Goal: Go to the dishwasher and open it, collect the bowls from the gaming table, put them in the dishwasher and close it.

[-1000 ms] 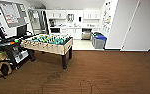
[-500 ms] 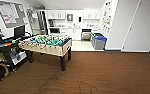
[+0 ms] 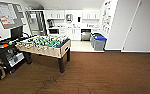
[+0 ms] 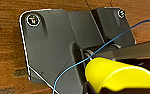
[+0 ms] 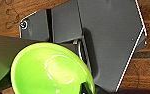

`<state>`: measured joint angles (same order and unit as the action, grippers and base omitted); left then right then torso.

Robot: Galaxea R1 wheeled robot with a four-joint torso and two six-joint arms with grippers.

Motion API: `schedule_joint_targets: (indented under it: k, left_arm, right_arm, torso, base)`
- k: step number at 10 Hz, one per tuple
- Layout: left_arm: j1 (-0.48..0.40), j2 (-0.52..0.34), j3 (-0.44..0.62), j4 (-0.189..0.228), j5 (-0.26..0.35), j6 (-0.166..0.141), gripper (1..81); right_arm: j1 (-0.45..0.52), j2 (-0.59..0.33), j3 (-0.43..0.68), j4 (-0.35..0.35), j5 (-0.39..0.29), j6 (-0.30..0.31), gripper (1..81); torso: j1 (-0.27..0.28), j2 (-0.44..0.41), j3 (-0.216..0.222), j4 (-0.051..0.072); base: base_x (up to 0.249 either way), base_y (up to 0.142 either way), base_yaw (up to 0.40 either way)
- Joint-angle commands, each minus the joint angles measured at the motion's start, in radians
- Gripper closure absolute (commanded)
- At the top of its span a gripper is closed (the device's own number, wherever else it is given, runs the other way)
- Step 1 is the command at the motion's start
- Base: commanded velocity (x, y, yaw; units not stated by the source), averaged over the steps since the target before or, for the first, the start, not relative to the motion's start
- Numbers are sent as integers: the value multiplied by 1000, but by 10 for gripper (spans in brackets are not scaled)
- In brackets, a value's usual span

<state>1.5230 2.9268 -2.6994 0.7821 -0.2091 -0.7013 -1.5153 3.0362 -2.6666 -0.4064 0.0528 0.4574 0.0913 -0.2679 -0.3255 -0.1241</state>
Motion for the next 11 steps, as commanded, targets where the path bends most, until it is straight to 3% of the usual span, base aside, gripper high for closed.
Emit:
schedule_joint_targets:
  k: [1, 11]
  left_arm:
    - [-30, -10, -2, 6, 36, 6, 811]
    - [-27, -10, 0, 6, 34, 8, 811]
  right_arm:
    - [33, 8, 8, -22, -48, -2, 811]
    - [29, 6, 1, -23, -45, -2, 811]
  torso:
    - [0, 0, 0, 0]
    - [-2, 0, 0, 0]
  base:
    - [124, -84, 0]
    - [118, -8, 0]
